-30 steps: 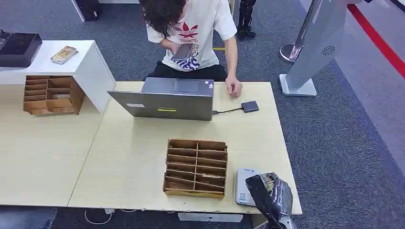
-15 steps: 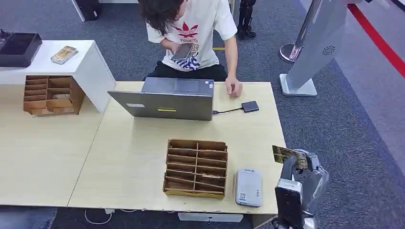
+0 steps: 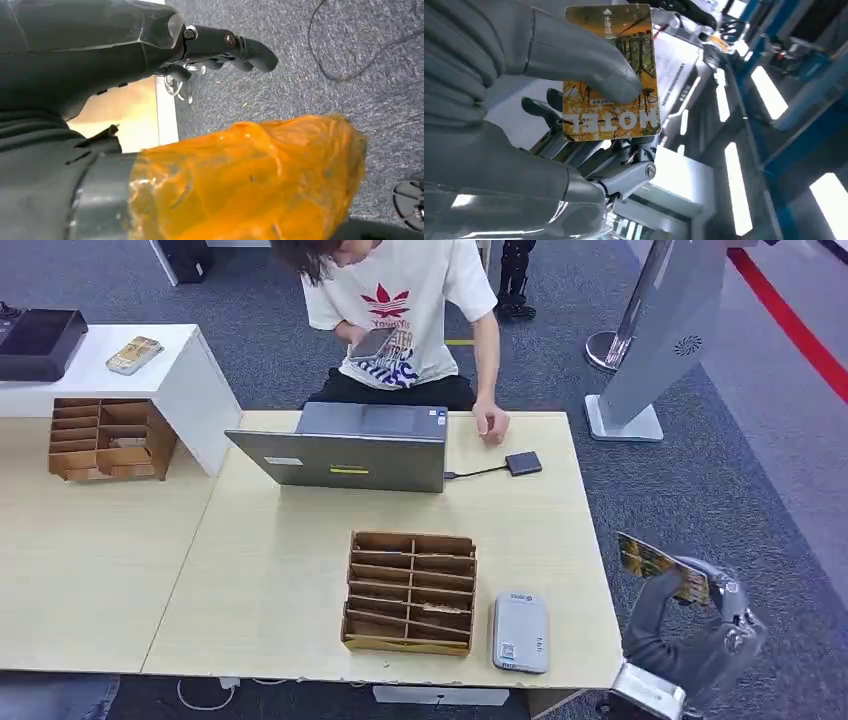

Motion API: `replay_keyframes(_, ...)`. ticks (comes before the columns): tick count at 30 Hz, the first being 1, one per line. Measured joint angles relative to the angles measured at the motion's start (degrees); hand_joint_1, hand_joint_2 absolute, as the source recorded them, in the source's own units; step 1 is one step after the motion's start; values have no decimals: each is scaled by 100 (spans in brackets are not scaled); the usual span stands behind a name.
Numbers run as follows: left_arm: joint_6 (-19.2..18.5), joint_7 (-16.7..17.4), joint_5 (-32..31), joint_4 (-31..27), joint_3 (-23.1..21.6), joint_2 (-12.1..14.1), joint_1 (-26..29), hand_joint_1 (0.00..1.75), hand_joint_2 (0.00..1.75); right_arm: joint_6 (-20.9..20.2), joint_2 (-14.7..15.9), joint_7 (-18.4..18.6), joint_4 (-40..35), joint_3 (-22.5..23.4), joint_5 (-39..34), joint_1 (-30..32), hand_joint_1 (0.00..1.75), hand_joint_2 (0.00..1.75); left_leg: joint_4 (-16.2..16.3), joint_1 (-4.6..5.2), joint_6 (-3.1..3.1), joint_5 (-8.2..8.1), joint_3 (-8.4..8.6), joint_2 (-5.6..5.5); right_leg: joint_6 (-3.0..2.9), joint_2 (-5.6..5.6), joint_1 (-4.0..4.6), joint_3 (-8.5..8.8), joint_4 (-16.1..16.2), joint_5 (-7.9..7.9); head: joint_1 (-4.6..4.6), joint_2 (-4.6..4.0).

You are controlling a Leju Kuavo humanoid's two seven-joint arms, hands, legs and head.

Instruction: Pass the card to the sensor for recognition and then transmit it.

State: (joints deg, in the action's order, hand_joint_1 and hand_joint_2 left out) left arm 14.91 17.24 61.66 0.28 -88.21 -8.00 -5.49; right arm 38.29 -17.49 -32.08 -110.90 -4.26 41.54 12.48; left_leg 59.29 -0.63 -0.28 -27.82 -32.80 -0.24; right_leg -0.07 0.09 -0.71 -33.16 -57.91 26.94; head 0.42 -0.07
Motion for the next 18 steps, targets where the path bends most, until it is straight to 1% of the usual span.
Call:
replay_keyframes(4,0,-9,-77,0,0,-5,-3,0,0,0,7,-16,39,-159,678,-50,175,175,-2,-1,0,0,-3,0,0,-1,0,1,-2,0,0,0)
replay_keyframes(6,0,-9,-125,0,0,-5,-4,0,0,0,30,148,96,-258,1016,-108,175,175,-2,-1,-2,2,-4,-1,-1,-2,0,2,-3,0,2,2)
replay_keyframes(8,0,-18,-184,0,0,-4,-13,0,0,0,79,374,217,-368,1476,-313,175,175,-2,-1,-3,2,-2,1,-4,1,0,2,-3,-3,0,0)
replay_keyframes(11,0,-35,-317,0,0,2,-36,0,0,-2,183,892,502,-559,2273,-729,175,175,-1,0,-1,12,-1,1,0,0,0,2,-3,-6,2,0)
replay_keyframes(14,0,-35,-435,0,0,6,-43,0,0,-2,301,1443,802,-732,2717,-1201,175,175,-1,0,-3,16,1,2,-1,1,0,1,-3,-11,-2,0)
replay_keyframes(18,0,22,-695,0,0,11,-56,0,0,0,619,2272,1382,-949,3370,-1887,175,175,0,0,-2,20,0,2,3,2,0,0,-3,-18,0,0)
